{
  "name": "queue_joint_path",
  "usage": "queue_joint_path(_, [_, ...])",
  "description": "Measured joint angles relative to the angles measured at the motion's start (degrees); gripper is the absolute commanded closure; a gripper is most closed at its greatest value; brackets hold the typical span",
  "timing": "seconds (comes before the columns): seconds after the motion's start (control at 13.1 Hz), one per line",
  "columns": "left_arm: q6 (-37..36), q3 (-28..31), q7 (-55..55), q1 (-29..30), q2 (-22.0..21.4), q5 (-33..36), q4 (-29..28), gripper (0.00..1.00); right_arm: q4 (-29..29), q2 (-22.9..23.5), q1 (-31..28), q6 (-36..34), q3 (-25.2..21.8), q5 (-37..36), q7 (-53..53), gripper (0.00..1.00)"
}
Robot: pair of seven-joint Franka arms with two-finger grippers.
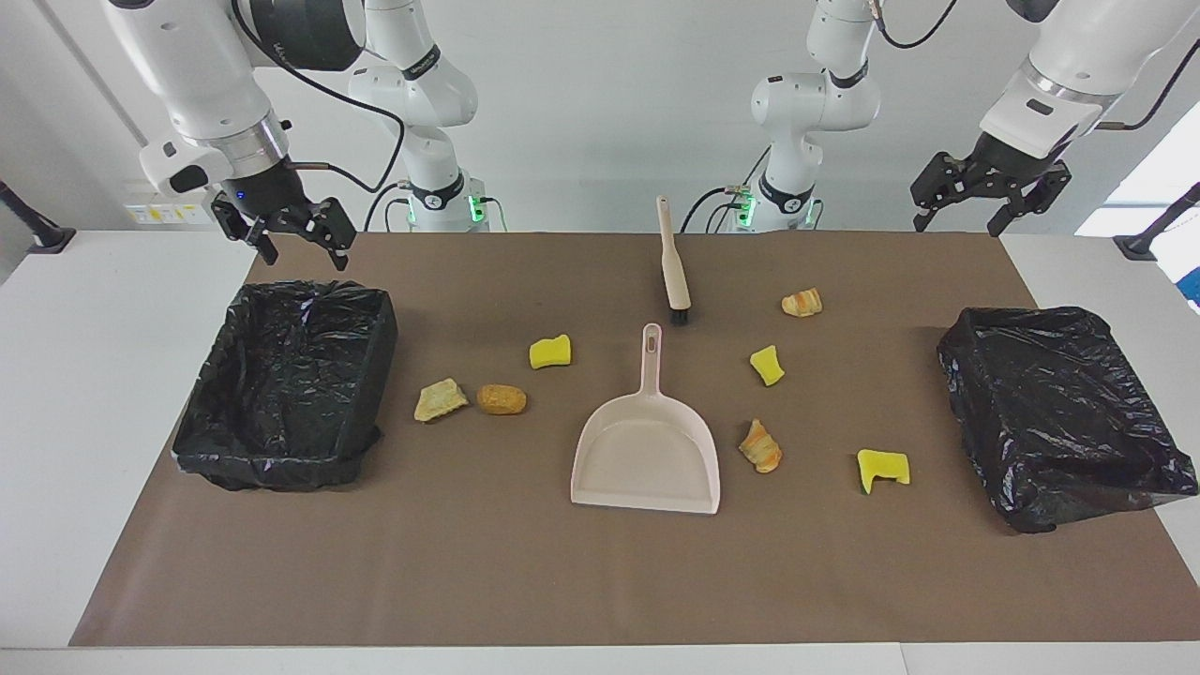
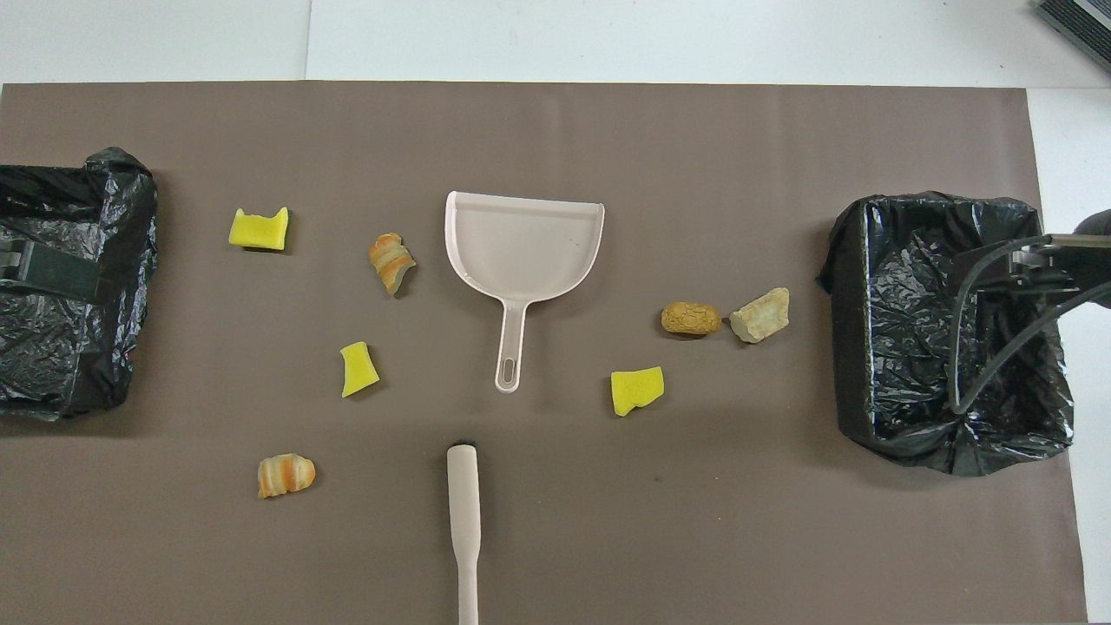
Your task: Sweep and dump trash in bin
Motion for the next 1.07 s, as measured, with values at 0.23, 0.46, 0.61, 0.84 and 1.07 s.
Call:
queue_joint_path(0.23, [0.0, 0.0, 0.0, 0.0, 0.0, 0.0, 0.0, 0.0, 0.0, 0.0, 0.0, 0.0, 0.0, 0.0, 0.0, 0.0])
queue_joint_path(0.46, [0.0, 0.0, 0.0, 0.0, 0.0, 0.0, -0.1, 0.0, 0.0, 0.0, 0.2, 0.0, 0.0, 0.0, 0.0, 0.0])
queue_joint_path(0.61, [0.0, -0.1, 0.0, 0.0, -0.1, 0.0, -0.1, 0.0, 0.0, 0.0, 0.5, -0.2, 0.0, 0.0, -0.1, 0.0])
queue_joint_path(0.84, [0.0, -0.6, 0.0, 0.0, -0.1, 0.0, -0.1, 0.0, 0.0, 0.0, 0.5, -0.9, 0.3, 0.0, -0.2, 0.0])
queue_joint_path(1.07, [0.0, -2.8, -1.2, -0.2, -1.0, -0.1, -1.3, 0.0, 0.0, 0.0, 0.5, -1.7, 0.3, 0.0, -0.3, 0.0])
